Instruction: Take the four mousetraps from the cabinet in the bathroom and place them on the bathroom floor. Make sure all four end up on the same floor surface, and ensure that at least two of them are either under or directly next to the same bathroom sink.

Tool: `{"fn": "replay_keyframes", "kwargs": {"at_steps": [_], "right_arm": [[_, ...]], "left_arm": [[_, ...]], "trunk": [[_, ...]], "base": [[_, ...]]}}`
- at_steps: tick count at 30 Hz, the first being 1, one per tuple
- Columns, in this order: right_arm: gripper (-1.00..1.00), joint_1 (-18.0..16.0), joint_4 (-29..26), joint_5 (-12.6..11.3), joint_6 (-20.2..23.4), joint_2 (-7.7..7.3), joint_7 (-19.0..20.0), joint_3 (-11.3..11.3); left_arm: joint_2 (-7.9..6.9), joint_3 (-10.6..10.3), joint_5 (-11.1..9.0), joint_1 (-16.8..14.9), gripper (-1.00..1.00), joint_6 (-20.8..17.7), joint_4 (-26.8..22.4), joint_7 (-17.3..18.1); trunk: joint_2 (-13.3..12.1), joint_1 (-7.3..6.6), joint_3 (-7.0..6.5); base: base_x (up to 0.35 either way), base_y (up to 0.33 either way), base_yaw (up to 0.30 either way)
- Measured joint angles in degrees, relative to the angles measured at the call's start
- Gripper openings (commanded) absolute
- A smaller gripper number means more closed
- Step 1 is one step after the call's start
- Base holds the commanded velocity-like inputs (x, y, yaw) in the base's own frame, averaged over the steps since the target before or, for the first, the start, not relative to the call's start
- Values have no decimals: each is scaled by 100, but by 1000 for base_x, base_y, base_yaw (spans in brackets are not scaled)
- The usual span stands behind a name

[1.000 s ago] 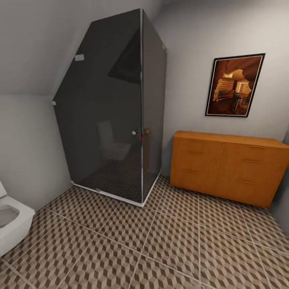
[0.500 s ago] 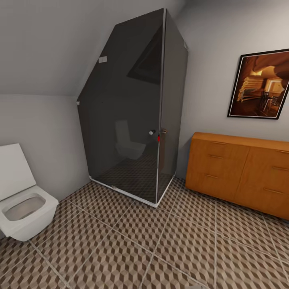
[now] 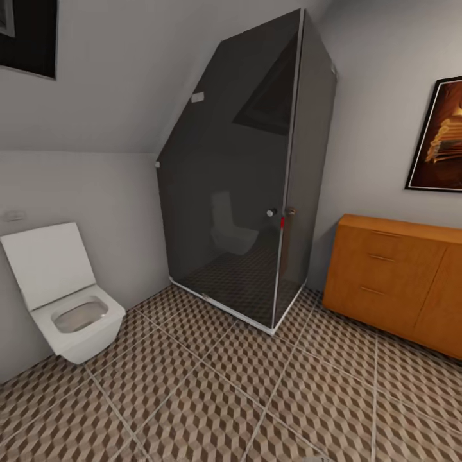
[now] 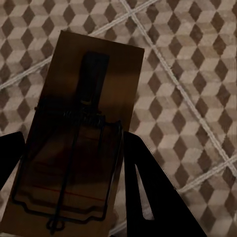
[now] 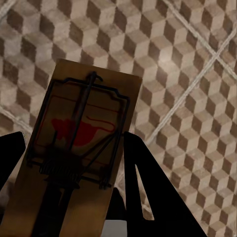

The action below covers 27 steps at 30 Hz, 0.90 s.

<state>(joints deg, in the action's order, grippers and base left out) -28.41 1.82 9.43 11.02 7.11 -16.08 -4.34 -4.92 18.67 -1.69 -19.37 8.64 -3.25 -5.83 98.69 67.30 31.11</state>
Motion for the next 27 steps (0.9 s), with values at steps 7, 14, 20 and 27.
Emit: {"fn": "replay_keyframes", "kwargs": {"at_steps": [7,14,20,27], "right_arm": [[-100,3,2,3,-1,0,0,-2],[-100,1,2,4,-1,0,0,-1],[-100,1,2,2,0,-7,0,2],[-100,2,1,-3,0,-14,-5,-1]], "left_arm": [[0,0,0,0,-100,0,0,0],[0,0,0,0,-100,4,0,0],[0,0,0,0,-100,1,0,0],[0,0,0,0,-100,0,0,0]], "trunk": [[0,0,0],[0,0,0],[0,0,0],[0,0,0]], "base": [[0,0,273],[0,0,273],[0,0,273],[0,0,273]]}}
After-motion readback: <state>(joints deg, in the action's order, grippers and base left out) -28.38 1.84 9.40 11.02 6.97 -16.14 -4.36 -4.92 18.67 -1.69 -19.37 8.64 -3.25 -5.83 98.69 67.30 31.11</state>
